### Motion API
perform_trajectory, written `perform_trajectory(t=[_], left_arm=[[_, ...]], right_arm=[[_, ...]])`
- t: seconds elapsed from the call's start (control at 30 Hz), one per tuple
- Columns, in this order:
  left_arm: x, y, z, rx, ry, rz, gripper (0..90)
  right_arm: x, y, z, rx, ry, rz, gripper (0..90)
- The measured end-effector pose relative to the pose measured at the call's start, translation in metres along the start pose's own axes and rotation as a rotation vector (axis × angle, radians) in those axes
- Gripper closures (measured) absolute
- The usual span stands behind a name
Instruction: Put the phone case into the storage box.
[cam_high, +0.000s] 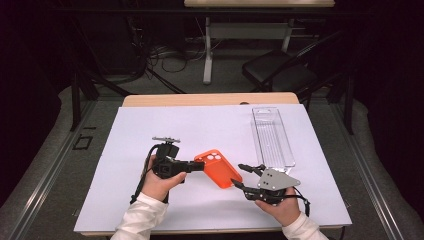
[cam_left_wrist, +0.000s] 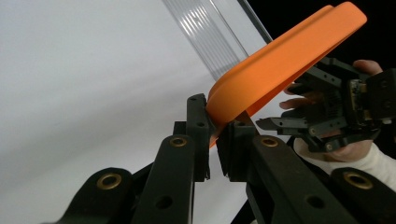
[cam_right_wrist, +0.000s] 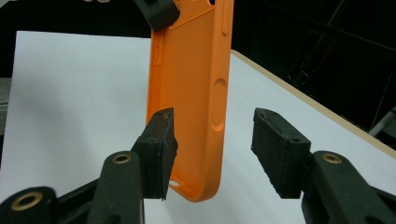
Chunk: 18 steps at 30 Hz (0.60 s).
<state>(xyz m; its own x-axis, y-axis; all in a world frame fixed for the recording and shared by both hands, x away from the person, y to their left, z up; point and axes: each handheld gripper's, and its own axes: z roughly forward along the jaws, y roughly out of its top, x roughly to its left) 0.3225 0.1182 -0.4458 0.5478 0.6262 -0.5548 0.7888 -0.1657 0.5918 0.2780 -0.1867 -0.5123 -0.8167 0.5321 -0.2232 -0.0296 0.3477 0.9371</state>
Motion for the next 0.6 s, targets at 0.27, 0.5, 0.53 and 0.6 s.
perform_trajectory(t=[0.27,0.5,0.53,0.6], left_arm=[[-0.002,0.006,-0.001,0.03,0.045,-0.007,83.8],[-0.005,0.017,-0.004,0.062,0.052,-0.01,83.7],[-0.006,0.019,-0.003,0.064,0.057,-0.013,83.7],[-0.006,0.022,-0.002,0.07,0.061,-0.02,83.7]], right_arm=[[0.0,0.011,0.001,0.03,0.016,-0.003,47.4],[-0.007,0.025,0.005,0.099,0.019,0.023,46.9],[-0.009,0.026,0.005,0.112,0.019,0.028,46.9],[-0.014,0.028,0.007,0.134,0.023,0.048,46.9]])
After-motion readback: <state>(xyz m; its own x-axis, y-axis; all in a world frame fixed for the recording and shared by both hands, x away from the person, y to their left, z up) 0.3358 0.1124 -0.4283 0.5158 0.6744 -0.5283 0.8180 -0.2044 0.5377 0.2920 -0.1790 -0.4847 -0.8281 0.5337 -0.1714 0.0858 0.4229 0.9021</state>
